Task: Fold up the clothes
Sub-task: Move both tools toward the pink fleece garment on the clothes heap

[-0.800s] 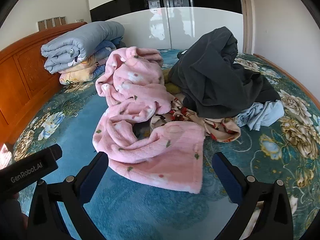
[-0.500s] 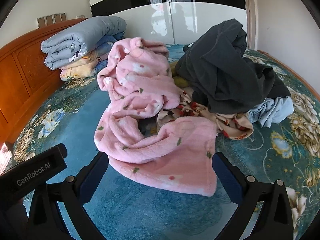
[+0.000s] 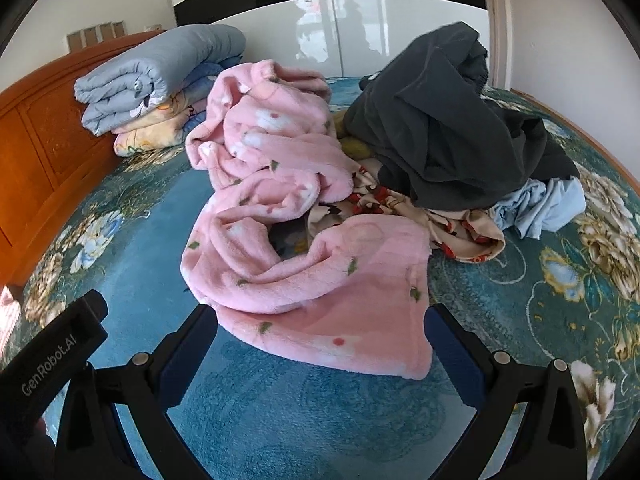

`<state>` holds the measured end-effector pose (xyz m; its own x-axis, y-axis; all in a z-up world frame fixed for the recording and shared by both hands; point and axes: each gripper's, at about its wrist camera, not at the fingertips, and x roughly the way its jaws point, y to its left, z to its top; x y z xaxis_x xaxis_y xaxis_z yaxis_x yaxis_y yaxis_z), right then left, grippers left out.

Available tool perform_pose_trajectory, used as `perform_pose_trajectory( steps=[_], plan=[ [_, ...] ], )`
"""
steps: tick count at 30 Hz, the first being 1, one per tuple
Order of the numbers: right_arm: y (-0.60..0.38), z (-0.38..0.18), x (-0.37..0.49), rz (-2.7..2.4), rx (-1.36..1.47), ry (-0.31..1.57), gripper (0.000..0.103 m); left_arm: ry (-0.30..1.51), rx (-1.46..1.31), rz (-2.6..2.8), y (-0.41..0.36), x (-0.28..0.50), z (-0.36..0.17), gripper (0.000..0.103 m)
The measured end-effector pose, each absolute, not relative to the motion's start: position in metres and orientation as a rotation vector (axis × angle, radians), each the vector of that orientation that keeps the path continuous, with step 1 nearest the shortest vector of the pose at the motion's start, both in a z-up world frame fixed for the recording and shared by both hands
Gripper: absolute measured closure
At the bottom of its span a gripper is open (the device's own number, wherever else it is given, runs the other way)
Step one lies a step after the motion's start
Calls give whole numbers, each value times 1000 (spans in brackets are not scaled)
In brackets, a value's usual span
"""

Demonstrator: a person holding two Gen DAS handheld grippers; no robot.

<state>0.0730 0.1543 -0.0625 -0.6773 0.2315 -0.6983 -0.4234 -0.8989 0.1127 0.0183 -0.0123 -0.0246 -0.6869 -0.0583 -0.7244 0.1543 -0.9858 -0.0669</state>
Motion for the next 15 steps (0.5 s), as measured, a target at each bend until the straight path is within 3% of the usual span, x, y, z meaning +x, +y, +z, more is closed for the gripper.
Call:
perform_pose_trajectory(
  steps=[15],
  plan=[
    [150, -65, 68, 2572, -1055, 361, 0, 240, 1248, -2770, -20, 14, -31, 0]
  ],
)
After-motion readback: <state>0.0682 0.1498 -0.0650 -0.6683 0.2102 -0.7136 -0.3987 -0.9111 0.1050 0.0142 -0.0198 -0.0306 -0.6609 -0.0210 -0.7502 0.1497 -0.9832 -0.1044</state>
